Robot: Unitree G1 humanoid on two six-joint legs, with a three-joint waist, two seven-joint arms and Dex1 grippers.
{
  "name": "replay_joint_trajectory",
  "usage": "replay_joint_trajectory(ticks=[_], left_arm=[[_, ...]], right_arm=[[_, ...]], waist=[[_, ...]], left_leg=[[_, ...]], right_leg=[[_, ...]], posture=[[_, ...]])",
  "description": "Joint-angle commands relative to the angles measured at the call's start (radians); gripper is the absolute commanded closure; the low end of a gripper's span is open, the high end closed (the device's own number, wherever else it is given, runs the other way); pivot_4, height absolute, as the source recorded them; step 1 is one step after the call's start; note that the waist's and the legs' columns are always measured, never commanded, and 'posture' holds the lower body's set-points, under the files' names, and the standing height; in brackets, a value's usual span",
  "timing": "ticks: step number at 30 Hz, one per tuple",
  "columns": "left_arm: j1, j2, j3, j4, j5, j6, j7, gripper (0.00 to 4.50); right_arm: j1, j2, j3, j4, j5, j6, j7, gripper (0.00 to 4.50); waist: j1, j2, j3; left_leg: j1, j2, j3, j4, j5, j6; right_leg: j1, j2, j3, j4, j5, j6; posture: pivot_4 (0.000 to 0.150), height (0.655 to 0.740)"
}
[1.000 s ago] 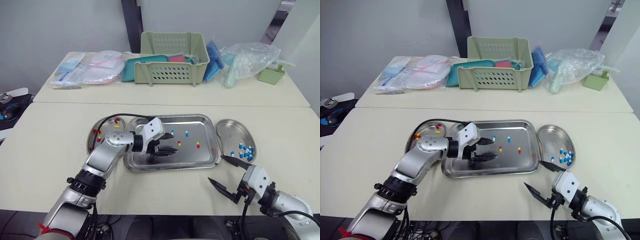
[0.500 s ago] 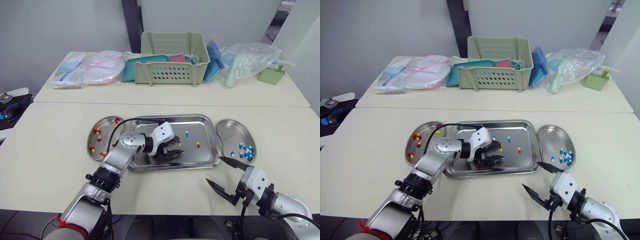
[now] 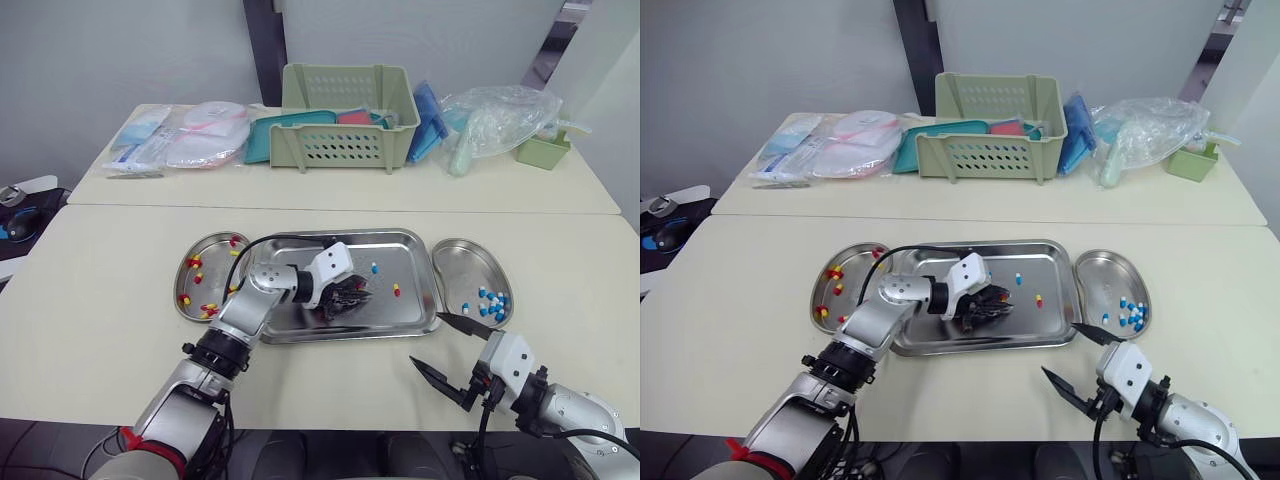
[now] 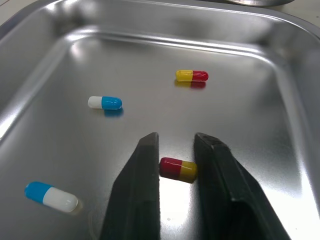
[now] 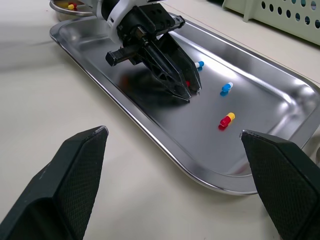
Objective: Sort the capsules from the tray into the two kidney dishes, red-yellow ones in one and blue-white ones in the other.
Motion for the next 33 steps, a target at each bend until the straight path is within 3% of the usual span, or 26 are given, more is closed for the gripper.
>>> replay_joint_trajectory(ticks=[1, 7, 14, 21, 26, 33], left_arm=[[0.003, -0.002, -0.002, -0.002, 0.007, 0.006, -0.008, 4.15], [0.001, -0.004, 0.029, -0.092, -0.035, 0.03, -0.018, 4.15], [0.036, 0.061, 0.111, -0.368, -0.104, 0.173, 0.014, 4.15], [0.218, 0.212, 0.401, -0.706, -0.254, 0.428, 0.133, 4.15], [0.341, 0.262, 0.644, -0.759, -0.296, 0.535, 0.271, 4.15], [0.493, 0.284, 0.785, -0.766, -0.287, 0.514, 0.371, 4.15]], right_arm=[[0.003, -0.006, -0.015, -0.042, 0.007, 0.004, -0.005, 0.0], [-0.009, -0.006, -0.013, -0.044, 0.005, 0.011, -0.004, 0.0], [-0.056, -0.017, 0.01, -0.021, -0.004, 0.006, 0.021, 0.0], [-0.132, -0.038, 0.041, 0.003, 0.027, 0.016, 0.08, 0.0], [-0.19, -0.054, 0.078, 0.028, 0.055, 0.018, 0.152, 0.0], [-0.305, -0.034, 0.14, 0.067, 0.086, 0.035, 0.212, 0.0]], waist=[[0.0, 0.0, 0.0], [0.0, 0.0, 0.0], [-0.002, 0.0, 0.0], [-0.008, 0.001, 0.0], [-0.001, 0.0, 0.0], [0.001, 0.0, 0.0]], left_leg=[[0.0, 0.0, 0.0, 0.0, 0.0, 0.0], [0.0, 0.0, 0.0, 0.0, 0.0, 0.0], [0.0, 0.0, 0.0, 0.0, 0.0, 0.0], [0.0, 0.001, -0.001, -0.001, 0.0, 0.0], [0.0, 0.001, -0.001, 0.0, 0.0, 0.0], [0.0, 0.001, -0.001, 0.0, 0.0, 0.0]], right_leg=[[0.0, 0.0, 0.0, 0.0, 0.0, 0.0], [0.0, 0.0, 0.0, 0.0, 0.0, 0.0], [0.0, 0.0, 0.0, 0.0, 0.0, 0.0], [-0.001, 0.0, 0.0, 0.0, 0.0, 0.0], [0.0, 0.0, 0.0, 0.0, 0.0, 0.0], [0.0, 0.0, -0.001, 0.0, 0.0, 0.0]], posture=[[0.15, 0.74], [0.15, 0.74], [0.15, 0.74], [0.15, 0.74], [0.15, 0.74], [0.15, 0.74]])
